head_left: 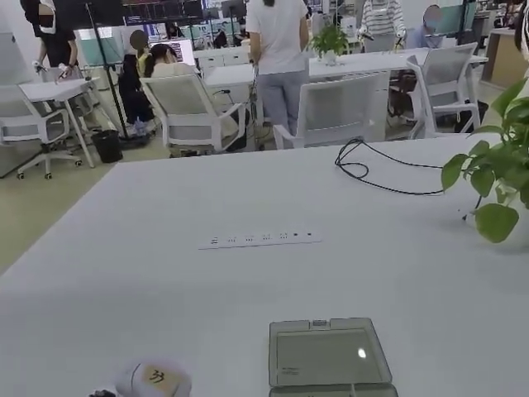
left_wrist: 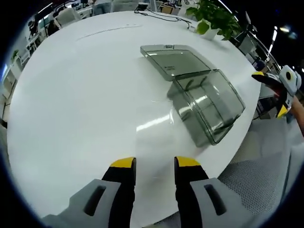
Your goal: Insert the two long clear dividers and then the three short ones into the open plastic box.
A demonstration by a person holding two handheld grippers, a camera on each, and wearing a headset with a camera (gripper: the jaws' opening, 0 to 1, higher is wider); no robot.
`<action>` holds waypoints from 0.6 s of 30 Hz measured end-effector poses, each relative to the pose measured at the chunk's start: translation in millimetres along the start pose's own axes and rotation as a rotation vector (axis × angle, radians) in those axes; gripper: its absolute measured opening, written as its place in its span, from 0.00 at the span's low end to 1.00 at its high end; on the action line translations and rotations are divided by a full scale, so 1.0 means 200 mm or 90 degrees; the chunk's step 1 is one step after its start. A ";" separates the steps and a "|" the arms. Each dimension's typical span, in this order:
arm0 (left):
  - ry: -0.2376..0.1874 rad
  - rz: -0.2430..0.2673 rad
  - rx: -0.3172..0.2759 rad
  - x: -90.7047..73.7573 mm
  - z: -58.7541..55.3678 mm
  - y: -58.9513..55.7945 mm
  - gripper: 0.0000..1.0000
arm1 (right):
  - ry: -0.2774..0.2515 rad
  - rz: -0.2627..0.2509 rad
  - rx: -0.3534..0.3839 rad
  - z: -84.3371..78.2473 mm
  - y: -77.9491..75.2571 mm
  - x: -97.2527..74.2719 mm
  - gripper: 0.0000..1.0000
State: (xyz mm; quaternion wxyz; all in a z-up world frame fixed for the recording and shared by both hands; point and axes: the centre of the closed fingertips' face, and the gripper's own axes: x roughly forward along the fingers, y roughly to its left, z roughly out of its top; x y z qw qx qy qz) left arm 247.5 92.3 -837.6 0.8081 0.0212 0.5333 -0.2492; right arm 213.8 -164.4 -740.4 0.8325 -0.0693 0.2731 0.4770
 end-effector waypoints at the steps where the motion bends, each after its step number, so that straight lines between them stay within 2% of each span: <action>1: -0.012 -0.007 -0.012 -0.01 0.01 -0.01 0.30 | 0.002 0.000 -0.001 0.01 0.00 0.00 0.88; 8: -0.069 -0.021 -0.050 -0.09 0.04 -0.03 0.30 | 0.003 0.001 -0.001 0.06 0.02 0.02 0.87; 11: -0.103 -0.038 -0.066 -0.13 0.07 -0.06 0.30 | -0.002 0.002 -0.003 0.08 0.02 0.02 0.86; 13: -0.118 -0.044 -0.067 -0.15 0.09 -0.08 0.30 | -0.006 0.003 0.012 0.10 0.01 0.03 0.85; 15: -0.137 -0.053 -0.069 -0.17 0.11 -0.10 0.30 | -0.020 0.004 0.015 0.14 0.02 0.04 0.83; 18: -0.171 -0.073 -0.071 -0.21 0.16 -0.16 0.30 | -0.020 0.005 0.019 0.19 0.04 0.07 0.80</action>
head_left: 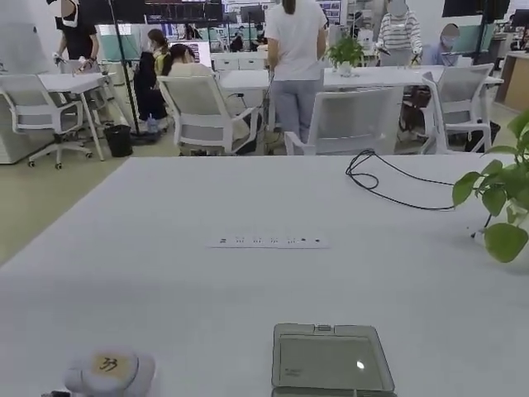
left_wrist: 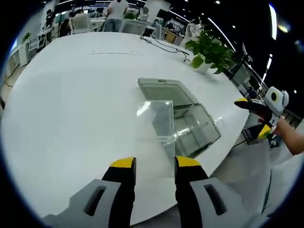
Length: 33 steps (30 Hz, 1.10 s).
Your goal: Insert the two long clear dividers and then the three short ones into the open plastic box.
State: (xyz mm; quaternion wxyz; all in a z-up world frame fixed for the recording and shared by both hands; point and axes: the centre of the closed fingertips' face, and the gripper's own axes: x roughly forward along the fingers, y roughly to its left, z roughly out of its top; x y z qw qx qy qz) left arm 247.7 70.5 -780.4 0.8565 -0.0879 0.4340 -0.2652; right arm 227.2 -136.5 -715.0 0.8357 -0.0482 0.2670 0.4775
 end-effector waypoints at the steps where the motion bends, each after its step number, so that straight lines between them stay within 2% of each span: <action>1: -0.007 -0.005 -0.002 0.00 0.01 -0.02 0.30 | -0.003 0.001 0.007 0.03 0.01 0.01 0.78; 5: -0.047 -0.035 -0.006 -0.01 0.07 -0.11 0.30 | -0.028 0.002 0.029 0.13 0.04 0.04 0.72; 7: -0.064 -0.054 -0.004 -0.02 0.10 -0.16 0.30 | -0.040 0.003 0.046 0.15 0.02 0.06 0.67; 10: -0.076 -0.066 -0.002 -0.02 0.12 -0.21 0.30 | -0.056 0.001 0.068 0.22 0.03 0.08 0.62; 13: -0.089 -0.089 0.004 -0.01 0.14 -0.28 0.30 | -0.059 -0.002 0.080 0.25 0.03 0.12 0.55; 14: -0.098 -0.101 0.003 -0.01 0.15 -0.32 0.30 | -0.063 -0.002 0.090 0.29 0.05 0.15 0.54; 16: -0.099 -0.111 0.003 -0.01 0.16 -0.35 0.30 | -0.065 0.001 0.099 0.31 0.07 0.17 0.51; 22: -0.118 -0.145 0.010 -0.01 0.20 -0.46 0.30 | -0.060 0.006 0.135 0.32 0.12 0.23 0.34; 24: -0.119 -0.155 0.019 -0.01 0.20 -0.50 0.30 | -0.053 0.002 0.142 0.31 0.13 0.26 0.31; 26: -0.120 -0.162 0.024 -0.01 0.20 -0.52 0.30 | -0.052 0.004 0.156 0.31 0.14 0.27 0.30; 29: -0.124 -0.174 0.034 -0.01 0.21 -0.56 0.30 | -0.051 0.006 0.180 0.31 0.16 0.29 0.23; 33: -0.125 -0.177 0.048 0.00 0.22 -0.58 0.30 | -0.055 0.006 0.205 0.32 0.16 0.31 0.19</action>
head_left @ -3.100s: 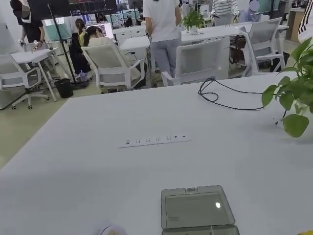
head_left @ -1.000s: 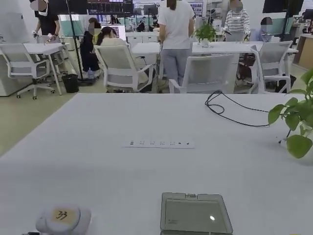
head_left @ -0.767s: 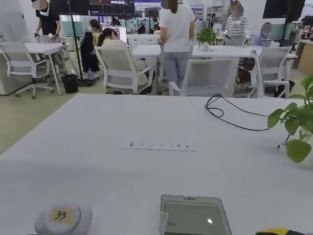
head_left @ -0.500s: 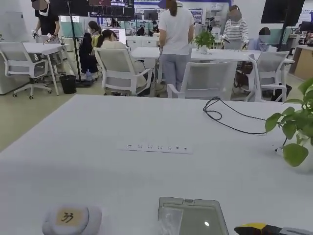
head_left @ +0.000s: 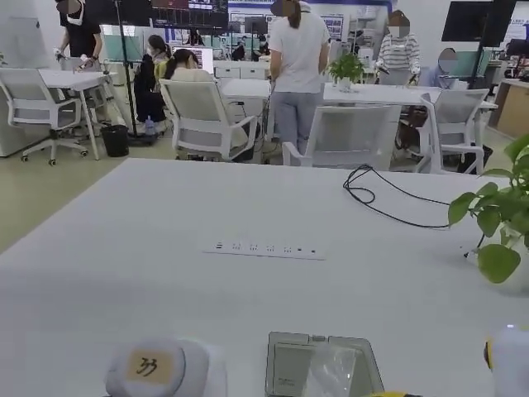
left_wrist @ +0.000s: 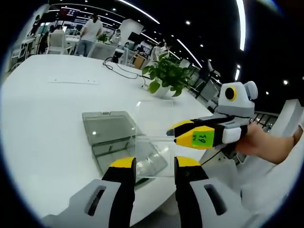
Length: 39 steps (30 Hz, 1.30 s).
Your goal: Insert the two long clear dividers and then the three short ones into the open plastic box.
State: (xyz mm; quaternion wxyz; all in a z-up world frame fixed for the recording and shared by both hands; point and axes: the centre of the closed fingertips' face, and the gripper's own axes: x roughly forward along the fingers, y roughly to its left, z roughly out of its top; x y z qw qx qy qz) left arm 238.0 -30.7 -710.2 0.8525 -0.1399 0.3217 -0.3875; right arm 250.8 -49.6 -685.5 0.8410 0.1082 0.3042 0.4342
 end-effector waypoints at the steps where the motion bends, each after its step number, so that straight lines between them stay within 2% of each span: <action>1: 0.000 -0.001 0.001 0.00 0.00 0.00 0.30 | 0.002 -0.002 0.005 0.00 0.00 0.00 0.17; 11: 0.002 0.001 0.028 0.01 0.01 -0.01 0.30 | 0.008 -0.003 0.033 -0.02 0.00 0.02 0.09; 21: 0.003 0.003 0.031 0.02 0.01 0.00 0.30 | 0.008 -0.037 0.062 -0.02 0.00 0.04 0.07; 31: 0.009 -0.010 0.051 0.01 -0.02 -0.01 0.33 | 0.021 -0.039 0.073 -0.02 -0.01 0.05 0.07; 36: 0.015 -0.011 0.066 -0.02 -0.04 0.02 0.38 | 0.020 -0.045 0.086 0.02 -0.03 0.04 0.07; 39: 0.013 -0.016 0.078 -0.04 -0.04 0.03 0.45 | 0.022 -0.049 0.091 0.03 -0.03 0.05 0.07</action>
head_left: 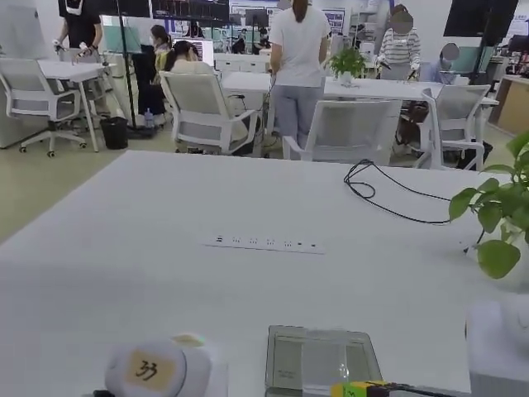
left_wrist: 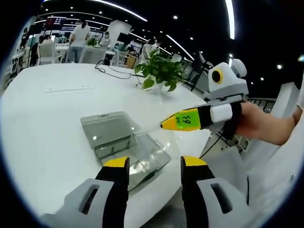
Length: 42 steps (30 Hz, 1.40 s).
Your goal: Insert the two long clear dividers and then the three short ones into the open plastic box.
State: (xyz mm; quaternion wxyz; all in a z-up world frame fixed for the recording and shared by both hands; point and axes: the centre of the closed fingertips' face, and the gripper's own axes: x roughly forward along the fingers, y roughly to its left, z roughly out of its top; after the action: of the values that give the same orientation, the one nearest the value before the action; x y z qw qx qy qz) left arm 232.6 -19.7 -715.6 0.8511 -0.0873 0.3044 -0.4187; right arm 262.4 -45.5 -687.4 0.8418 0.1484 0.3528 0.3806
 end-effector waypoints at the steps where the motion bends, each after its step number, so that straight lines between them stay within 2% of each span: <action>1: 0.001 -0.001 0.008 -0.01 0.00 0.01 0.47 | 0.002 -0.003 0.001 0.00 0.00 0.00 0.07; 13: -0.007 -0.031 0.091 -0.08 -0.03 0.06 0.66 | 0.040 -0.033 0.034 0.03 -0.05 0.02 0.07; 17: 0.006 -0.046 0.127 -0.09 -0.06 0.07 0.73 | 0.065 -0.050 0.043 0.03 -0.07 0.04 0.07; 20: 0.013 -0.057 0.139 -0.10 -0.07 0.08 0.78 | 0.079 -0.063 0.060 0.02 -0.09 0.06 0.07; 32: 0.039 -0.103 0.199 -0.12 -0.14 0.09 0.92 | 0.135 -0.111 0.145 -0.05 -0.15 0.11 0.07; 35: 0.054 -0.117 0.228 -0.12 -0.17 0.09 0.95 | 0.157 -0.127 0.158 -0.09 -0.18 0.12 0.07; 37: 0.055 -0.121 0.231 -0.12 -0.18 0.10 0.97 | 0.169 -0.138 0.165 -0.11 -0.19 0.13 0.07; 42: 0.056 -0.137 0.234 -0.12 -0.19 0.11 0.96 | 0.199 -0.159 0.187 -0.16 -0.21 0.16 0.07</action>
State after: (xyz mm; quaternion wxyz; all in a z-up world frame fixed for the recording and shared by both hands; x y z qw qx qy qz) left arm 213.1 16.1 -745.2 0.7888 0.0557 0.2489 -0.5593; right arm 277.2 -49.8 -746.1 0.7869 0.1633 0.5460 0.2365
